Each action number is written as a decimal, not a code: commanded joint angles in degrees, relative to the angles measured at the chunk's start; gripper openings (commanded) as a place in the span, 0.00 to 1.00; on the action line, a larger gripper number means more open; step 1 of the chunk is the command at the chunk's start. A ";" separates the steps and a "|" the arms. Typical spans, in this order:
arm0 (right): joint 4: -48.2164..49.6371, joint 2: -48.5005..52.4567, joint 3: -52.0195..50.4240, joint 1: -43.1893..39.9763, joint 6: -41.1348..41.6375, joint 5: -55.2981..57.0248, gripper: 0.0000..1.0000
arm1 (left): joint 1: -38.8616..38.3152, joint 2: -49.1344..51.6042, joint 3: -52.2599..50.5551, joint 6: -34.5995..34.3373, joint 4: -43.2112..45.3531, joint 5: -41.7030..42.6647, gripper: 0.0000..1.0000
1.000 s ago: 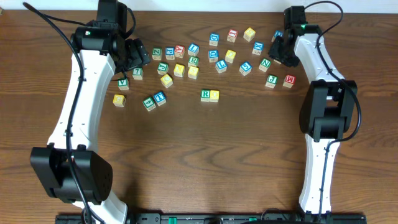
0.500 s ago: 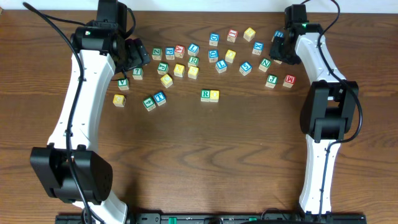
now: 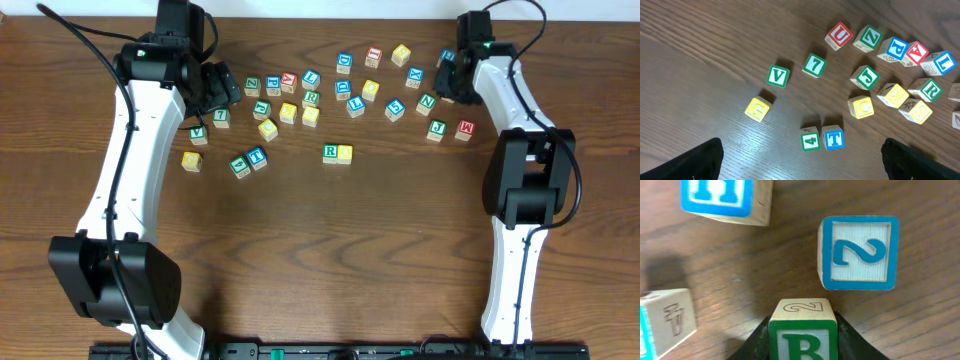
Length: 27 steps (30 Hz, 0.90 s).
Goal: Spell out ROBOT
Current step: 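Carry the green B block left toward the O block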
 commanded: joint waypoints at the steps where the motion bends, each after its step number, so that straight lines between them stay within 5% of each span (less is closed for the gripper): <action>1: -0.11 -2.16 -0.76 -0.20 0.44 1.03 0.25 | 0.15 -1.05 0.07 0.50 -0.35 -0.74 1.00; 14: -1.53 -8.50 -0.42 -0.02 -1.68 -0.55 0.23 | 0.15 -1.05 0.07 0.50 -0.35 -0.74 1.00; 27: -19.28 -18.60 -0.46 5.49 -6.60 -9.14 0.22 | 0.15 -1.07 0.07 0.50 -0.35 -0.74 1.00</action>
